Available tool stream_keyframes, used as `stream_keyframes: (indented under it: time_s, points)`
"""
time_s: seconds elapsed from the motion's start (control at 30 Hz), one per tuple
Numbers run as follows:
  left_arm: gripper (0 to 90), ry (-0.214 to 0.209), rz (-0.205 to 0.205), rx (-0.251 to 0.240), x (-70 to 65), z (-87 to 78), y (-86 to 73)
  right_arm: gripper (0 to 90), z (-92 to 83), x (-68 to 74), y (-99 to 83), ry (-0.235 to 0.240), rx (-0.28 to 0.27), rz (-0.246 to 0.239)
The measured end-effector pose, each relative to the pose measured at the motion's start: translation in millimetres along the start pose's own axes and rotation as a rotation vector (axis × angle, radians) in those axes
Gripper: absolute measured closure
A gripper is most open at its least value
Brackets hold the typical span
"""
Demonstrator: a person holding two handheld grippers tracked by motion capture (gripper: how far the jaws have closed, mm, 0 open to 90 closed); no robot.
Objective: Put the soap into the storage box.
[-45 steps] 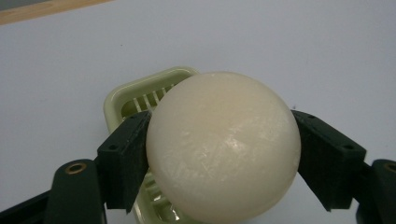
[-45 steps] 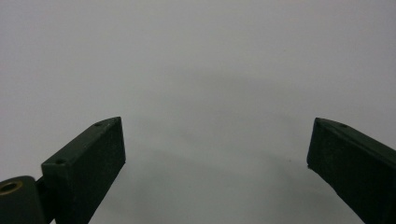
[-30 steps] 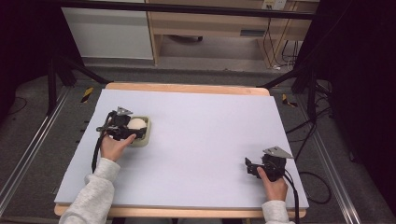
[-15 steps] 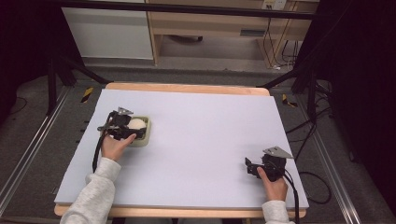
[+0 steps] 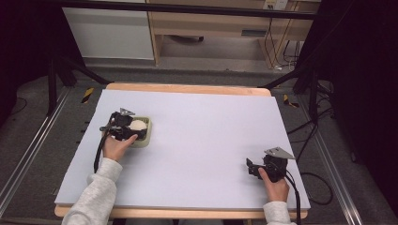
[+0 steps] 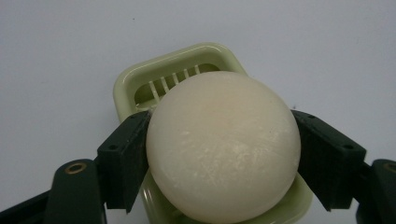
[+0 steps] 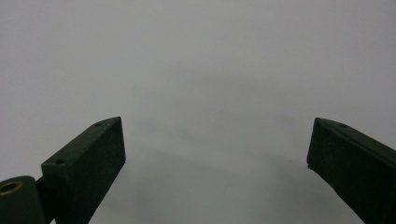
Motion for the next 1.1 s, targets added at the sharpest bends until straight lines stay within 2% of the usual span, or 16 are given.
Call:
stream_keyframes:
  time_s: [0.37,0.83,0.87,1.0,1.1]
  points:
    - [24.1,-0.001,-0.007,-0.001,1.5,3.9,-5.6,4.7,0.1,0.2,0.0,0.001,0.001,0.0]
    - [23.7,0.002,0.006,0.003,1.4,5.0,-7.0,4.7,0.0,0.2,-0.1,-0.003,-0.001,-0.002]
    - [23.4,0.012,0.006,-0.009,1.1,3.7,-6.8,4.7,0.0,0.2,-0.1,-0.003,-0.001,-0.002]
    - [22.5,0.006,0.007,-0.044,0.2,-3.7,-5.4,4.6,0.0,0.2,-0.1,-0.004,-0.001,-0.003]
    - [21.6,0.008,0.013,-0.047,-0.8,-7.2,-5.4,4.6,0.0,0.3,-0.1,-0.005,-0.002,-0.002]
Point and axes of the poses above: each handheld gripper's, and its own axes: z roughly forward along the jaws, y roughly out of its top, x roughly to its left, the point moved 1 cm from there along z, roughly forward along the jaws, and after that the axes turned 14 degrees about -y, right-handed, at the moved point
